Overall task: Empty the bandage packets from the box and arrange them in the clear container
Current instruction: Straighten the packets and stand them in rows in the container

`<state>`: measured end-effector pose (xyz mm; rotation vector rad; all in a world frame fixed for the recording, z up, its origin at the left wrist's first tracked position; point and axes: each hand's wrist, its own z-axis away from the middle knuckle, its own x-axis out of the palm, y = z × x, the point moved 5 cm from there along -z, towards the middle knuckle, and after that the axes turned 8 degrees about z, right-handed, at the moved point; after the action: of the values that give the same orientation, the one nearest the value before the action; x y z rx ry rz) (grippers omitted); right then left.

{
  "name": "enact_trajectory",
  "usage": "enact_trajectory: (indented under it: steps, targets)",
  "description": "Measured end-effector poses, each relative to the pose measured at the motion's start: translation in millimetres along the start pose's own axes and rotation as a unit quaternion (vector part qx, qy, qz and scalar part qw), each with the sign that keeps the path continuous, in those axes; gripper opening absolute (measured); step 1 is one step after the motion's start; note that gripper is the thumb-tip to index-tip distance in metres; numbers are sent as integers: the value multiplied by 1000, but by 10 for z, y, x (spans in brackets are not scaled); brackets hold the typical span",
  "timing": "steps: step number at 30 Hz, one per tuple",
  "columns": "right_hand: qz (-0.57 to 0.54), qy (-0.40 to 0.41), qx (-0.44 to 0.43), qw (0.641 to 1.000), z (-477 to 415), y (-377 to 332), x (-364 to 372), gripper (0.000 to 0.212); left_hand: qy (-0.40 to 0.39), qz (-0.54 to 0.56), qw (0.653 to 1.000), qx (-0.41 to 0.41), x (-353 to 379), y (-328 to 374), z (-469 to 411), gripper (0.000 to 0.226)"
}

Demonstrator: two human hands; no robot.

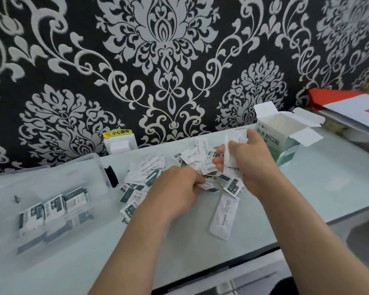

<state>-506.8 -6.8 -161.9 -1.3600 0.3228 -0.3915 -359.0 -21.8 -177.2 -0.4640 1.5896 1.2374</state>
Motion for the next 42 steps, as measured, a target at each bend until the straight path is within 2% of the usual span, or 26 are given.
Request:
enact_trajectory:
  steps: [5, 8, 12, 15, 18, 21, 24, 26, 29, 33, 36, 38, 40, 42]
  targets:
    - [-13, -33, -5, 999, 18, -17, 3, 26, 105, 77, 991, -1, -212, -53, 34, 19]
    - [-39, -88, 17, 995, 31, -1, 69, 21, 175, 149, 973, -7, -318, -91, 75, 14]
    - [16, -141, 44, 989, 41, 67, 203, 21, 240, 277, 930, 26, -473, -144, 162, 26]
    - [102, -191, 25, 976, 72, 112, 323, 31, 270, 290, 916, 66, -575, -137, 254, 38]
    - [42, -245, 19, 968, 129, 102, 465, 26, 277, 288, 911, 105, -610, -136, 316, 38]
    - [3, -224, -4, 975, 102, 89, 519, 18, 263, 291, 913, 115, -615, -157, 322, 41]
    - [29, -166, -27, 985, 63, 102, 553, 18, 244, 279, 923, 105, -646, -209, 345, 42]
    - [48, -118, -40, 991, 36, 103, 538, 19, 259, 290, 917, 89, -708, -248, 378, 40]
    - [35, -92, -60, 993, 25, 76, 524, 18, 305, 379, 871, 73, -823, -263, 432, 33]
    - [28, -116, -100, 988, 103, -14, 558, 21, 302, 564, 768, -4, -731, -304, 376, 19]
    - [10, -139, -114, 984, 165, -54, 594, 24, 287, 614, 734, -47, -623, -336, 327, 14]
    - [14, -156, -121, 980, 193, -70, 616, 26, 281, 625, 726, -58, -603, -334, 306, 13]
    - [44, -173, -143, 973, 220, -108, 624, 27, 271, 645, 712, -65, -593, -314, 294, 17]
    - [86, -185, -168, 964, 252, -149, 612, 26, 249, 688, 677, -79, -558, -299, 276, 25]
